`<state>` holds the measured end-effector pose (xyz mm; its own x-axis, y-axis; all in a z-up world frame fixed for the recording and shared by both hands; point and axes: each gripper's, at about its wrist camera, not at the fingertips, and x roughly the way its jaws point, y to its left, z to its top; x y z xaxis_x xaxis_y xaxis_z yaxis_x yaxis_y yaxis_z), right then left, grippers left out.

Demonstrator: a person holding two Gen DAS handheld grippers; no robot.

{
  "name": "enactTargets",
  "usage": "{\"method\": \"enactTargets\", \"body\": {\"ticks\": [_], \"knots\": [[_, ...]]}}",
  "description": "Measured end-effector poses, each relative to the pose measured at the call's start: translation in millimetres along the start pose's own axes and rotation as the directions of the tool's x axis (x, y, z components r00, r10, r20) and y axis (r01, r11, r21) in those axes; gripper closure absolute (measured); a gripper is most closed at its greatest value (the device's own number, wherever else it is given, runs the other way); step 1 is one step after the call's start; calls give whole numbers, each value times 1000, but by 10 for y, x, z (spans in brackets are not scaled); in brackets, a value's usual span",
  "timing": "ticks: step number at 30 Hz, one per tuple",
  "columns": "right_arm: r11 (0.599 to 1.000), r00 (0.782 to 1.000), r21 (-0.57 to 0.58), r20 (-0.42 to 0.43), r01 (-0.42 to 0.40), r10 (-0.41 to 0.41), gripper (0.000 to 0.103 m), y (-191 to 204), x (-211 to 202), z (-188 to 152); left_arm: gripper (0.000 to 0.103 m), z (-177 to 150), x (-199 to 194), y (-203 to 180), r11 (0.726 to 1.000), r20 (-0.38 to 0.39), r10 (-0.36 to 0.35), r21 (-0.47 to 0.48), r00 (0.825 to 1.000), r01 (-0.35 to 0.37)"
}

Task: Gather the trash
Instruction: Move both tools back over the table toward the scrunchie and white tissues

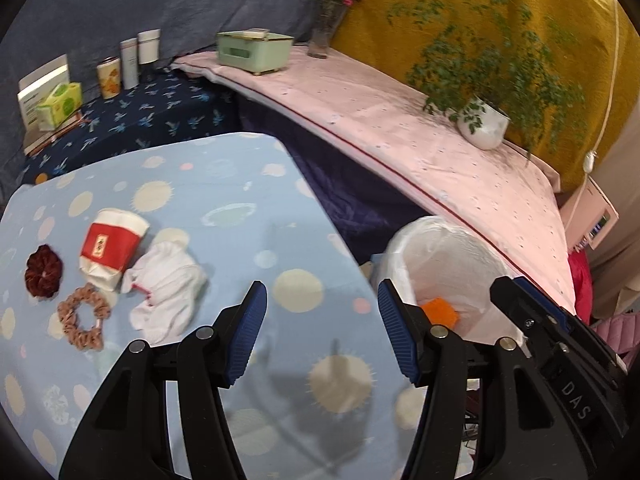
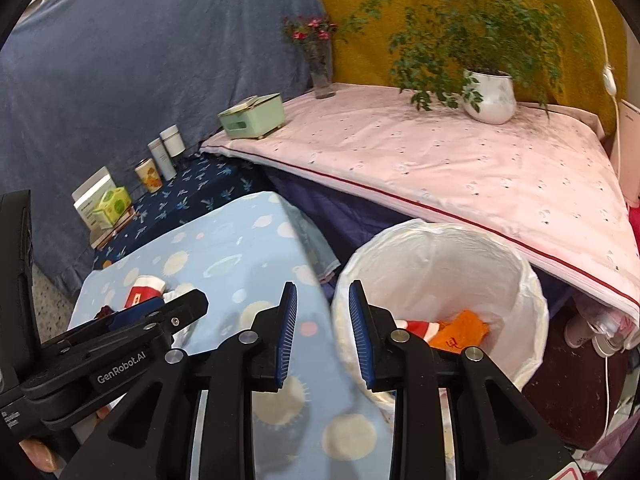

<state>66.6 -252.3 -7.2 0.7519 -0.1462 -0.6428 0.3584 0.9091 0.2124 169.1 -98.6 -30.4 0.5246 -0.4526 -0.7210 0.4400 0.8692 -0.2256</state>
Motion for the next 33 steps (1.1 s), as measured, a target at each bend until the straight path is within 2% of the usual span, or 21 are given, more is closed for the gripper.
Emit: {"method": "enactTargets", "body": {"ticks": [3,10,11,18,23,27,33], "knots": [[1000,1000,-26,-11,-17,17,75,161,35,-29,48,-27,-20,249,999,1,37,-39,999,-37],[995,997,-84,-51,-60,55,74,561,171,-107,39,-149,-60,852,983,-13,123,-138,992,-123],[994,996,-91,-58,-66,61,71,620,197,-121,38,-174,-65,954,979,-16,138,-152,990,-139],[984,989,-139,-113,-109,94,61,1020,408,-253,34,-334,-81,1657,931,-67,214,-288,975,-224],[977,980,-157,-159,-142,117,57,1282,614,-334,32,-408,-90,2012,901,-90,262,-333,961,-276],[973,972,-166,-196,-162,129,54,1479,825,-385,32,-448,-28,2208,885,-121,283,-351,952,-307],[972,959,-157,-251,-172,129,54,1672,1203,-434,32,-485,156,2449,869,-174,264,-384,949,-312]]}}
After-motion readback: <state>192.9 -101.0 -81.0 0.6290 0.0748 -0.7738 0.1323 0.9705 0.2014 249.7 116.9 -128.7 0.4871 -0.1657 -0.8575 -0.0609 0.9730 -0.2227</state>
